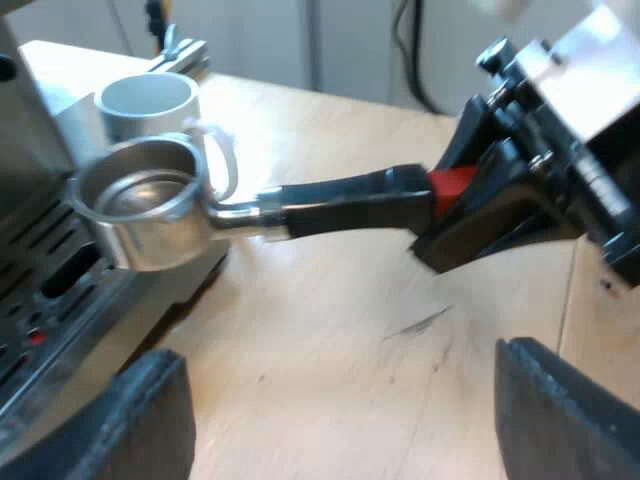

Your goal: Grind coffee beans and then tamp

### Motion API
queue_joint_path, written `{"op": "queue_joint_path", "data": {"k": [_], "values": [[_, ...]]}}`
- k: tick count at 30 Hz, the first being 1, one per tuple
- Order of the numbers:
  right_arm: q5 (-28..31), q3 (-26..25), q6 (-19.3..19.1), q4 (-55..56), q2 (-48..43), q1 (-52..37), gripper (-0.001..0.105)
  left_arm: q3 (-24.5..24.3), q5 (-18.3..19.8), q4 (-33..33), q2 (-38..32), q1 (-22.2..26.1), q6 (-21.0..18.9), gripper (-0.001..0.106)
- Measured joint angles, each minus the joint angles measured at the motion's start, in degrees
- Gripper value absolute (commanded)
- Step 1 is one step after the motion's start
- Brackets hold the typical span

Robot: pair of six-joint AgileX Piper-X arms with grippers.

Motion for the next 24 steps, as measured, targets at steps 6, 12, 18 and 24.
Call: {"op": "queue_joint_path", "data": {"k": [6, 12, 18, 24], "values": [[-6.2, 0.4, -9.3, 0.0, -3.4, 0.0, 0.000, -4.3, -5.8, 9.1, -5.4, 0.0, 1.2, 0.065], [-11.6, 0.9, -16.9, -0.7, -3.7, -0.8, 0.000, -5.9, -17.4, 14.0, -6.5, 0.0, 1.3, 0.065], [-16.5, 4.2, -21.0, -5.6, -3.7, -6.0, 0.000, -5.9, -22.0, 14.7, -5.8, 0.0, -0.4, 0.065], [-19.5, 8.2, -24.4, -10.3, -3.7, -9.9, 0.000, -5.9, -23.1, 14.8, 0.4, 0.0, -1.2, 0.065]]}}
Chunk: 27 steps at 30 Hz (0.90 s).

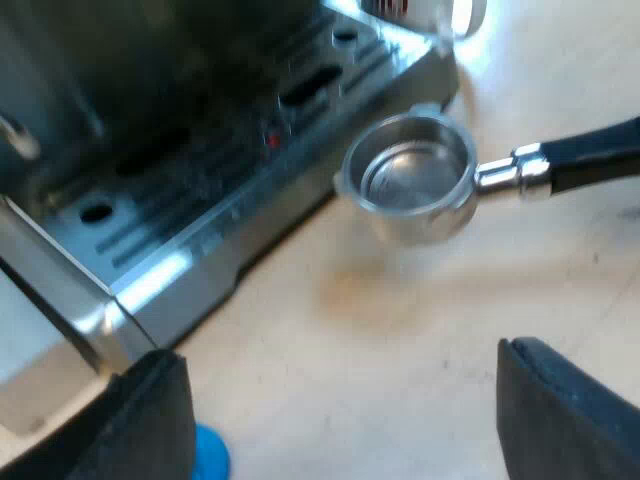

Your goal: Grind coffee beans and then tamp

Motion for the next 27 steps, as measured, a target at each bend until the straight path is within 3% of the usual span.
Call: {"op": "queue_joint_path", "data": {"k": [6, 7, 12, 19, 27], "values": [[-0.9, 4.7, -0.3, -4.3, 0.0, -1.2, 0.000, 0.0, 0.7, 0.0, 4.0, 0.0, 0.0, 0.065], [-1.0, 5.2, -0.3, -5.5, 0.0, -1.2, 0.000, 0.0, 2.6, -0.6, 7.3, 0.0, -0.1, 0.065], [-1.1, 9.2, -0.3, -12.4, 1.7, -1.2, 0.000, 1.5, 4.5, -4.6, 10.2, 0.0, -0.1, 0.065], [-1.1, 9.6, -0.4, -15.7, 8.0, -1.2, 0.000, 3.7, 5.9, -4.9, 10.7, -3.4, -0.2, 0.065], [-1.1, 9.6, 1.0, -19.8, 12.1, -1.2, 0.000, 3.7, 3.9, -6.9, 15.6, -4.7, -0.3, 0.065]]}}
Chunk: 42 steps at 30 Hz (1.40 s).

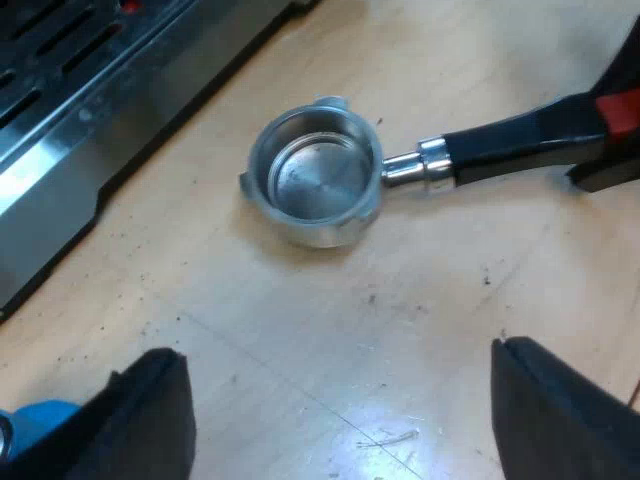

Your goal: Grind coffee beans and then tamp

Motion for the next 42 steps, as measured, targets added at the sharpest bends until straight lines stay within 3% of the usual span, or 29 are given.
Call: {"op": "queue_joint_path", "data": {"k": [10, 12, 14, 16, 18, 30, 37, 42], "values": [[0.0, 0.0, 0.8, -0.5, 2.0, 0.0, 0.003, 0.0, -0.5, -2.7, 5.4, -2.9, -0.1, 0.065], [0.0, 0.0, 2.2, -0.5, 2.0, 0.0, 0.015, 0.0, -0.5, -2.7, 5.9, -2.9, -0.1, 0.065], [0.0, 0.0, 3.2, -0.5, 2.0, 0.0, 0.036, 0.0, -0.5, -2.7, 6.4, -2.9, -0.1, 0.065], [0.0, 0.0, 3.8, -0.4, 2.0, 0.0, 0.050, 0.0, -0.5, -2.7, 6.3, -2.9, -0.1, 0.065], [0.0, 0.0, 4.8, -0.2, 2.0, 0.0, 0.054, 0.0, -0.5, -2.7, 6.3, -2.9, -0.1, 0.065], [-0.5, -1.7, 7.3, 8.2, 0.8, 0.0, 0.055, 0.0, -0.5, -4.9, 6.3, -2.9, -0.1, 0.065], [-1.0, -6.0, 7.6, 19.6, -2.8, 0.0, 0.055, -0.1, -0.7, -3.6, 6.3, -2.9, -0.1, 0.065], [-1.0, -9.6, 7.3, 24.7, -6.5, 0.0, 0.055, -2.5, -4.5, 0.4, 6.3, -2.9, -0.1, 0.065]]}}
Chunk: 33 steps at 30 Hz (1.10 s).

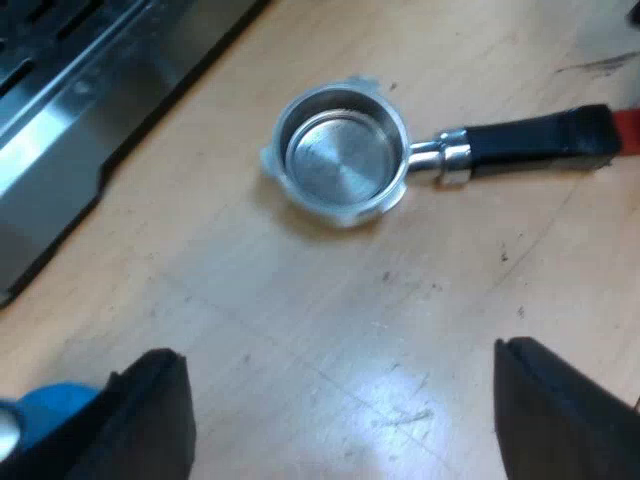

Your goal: Grind coffee beans and then tamp

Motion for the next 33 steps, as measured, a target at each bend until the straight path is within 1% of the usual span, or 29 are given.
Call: {"op": "queue_joint_path", "data": {"k": [7, 8, 9, 10, 11, 12, 14, 16, 17, 20, 21, 25, 29, 30, 32, 33], "values": [[0.0, -1.5, -1.1, 0.8, -1.9, 0.0, 0.055, -2.7, -2.1, 3.5, 0.0, 0.0, 0.0, 0.065], [0.0, -3.0, -3.8, 1.5, -3.7, 0.2, 0.055, -3.5, -2.5, 4.4, 0.0, 0.0, 0.0, 0.065], [0.7, -4.6, -7.9, 1.6, -5.4, 1.3, 0.055, -4.0, -3.0, 5.1, 0.0, 0.0, 0.0, 0.065], [1.2, -6.0, -10.8, 1.3, -6.6, 2.5, 0.055, -4.5, -3.5, 5.7, 0.0, 0.0, 0.0, 0.065], [1.6, -7.1, -14.9, -1.4, -8.0, 5.0, 0.055, -7.5, -6.8, 8.8, 0.0, 0.0, -0.3, 0.065], [2.0, -7.1, -15.4, -2.4, -8.2, 5.6, 0.055, -8.2, -7.4, 9.4, 0.0, 0.0, -0.3, 0.065], [2.8, -7.1, -16.1, -7.1, -8.6, 7.4, 0.055, -12.3, -10.1, 12.1, 0.3, 0.0, -0.3, 0.065], [2.8, -7.1, -16.7, -10.2, -8.6, 8.2, 0.055, -14.0, -11.1, 12.8, 0.3, 0.0, -0.3, 0.065], [2.8, -7.1, -17.5, -12.3, -8.6, 8.5, 0.055, -16.4, -12.4, 13.3, 0.3, 0.0, -0.3, 0.065], [3.6, -7.1, -18.4, -15.8, -8.4, 8.5, 0.056, -18.7, -13.2, 13.7, 0.3, 0.0, -0.3, 0.065], [4.0, -7.1, -18.5, -16.3, -8.3, 8.5, 0.058, -19.0, -13.2, 13.7, 0.3, 0.0, -0.3, 0.065], [7.2, -7.1, -18.4, -18.7, -6.7, 8.5, 0.071, -19.2, -14.0, 14.2, 0.3, 0.0, -2.0, 0.065], [9.5, -7.1, -18.4, -21.3, -3.8, 8.5, 0.072, -19.2, -16.6, 14.7, 0.3, 0.0, -2.8, 0.066], [9.6, -7.1, -18.4, -21.7, -3.3, 8.5, 0.072, -19.2, -16.7, 14.9, 0.3, 0.0, -2.9, 0.067], [9.6, -7.1, -17.9, -22.6, -1.8, 8.5, 0.072, -19.2, -17.1, 15.4, 0.9, 0.0, -3.2, 0.075], [9.6, -7.1, -17.3, -22.7, -1.4, 8.5, 0.072, -19.2, -17.2, 15.4, 1.0, 0.0, -3.2, 0.075]]}}
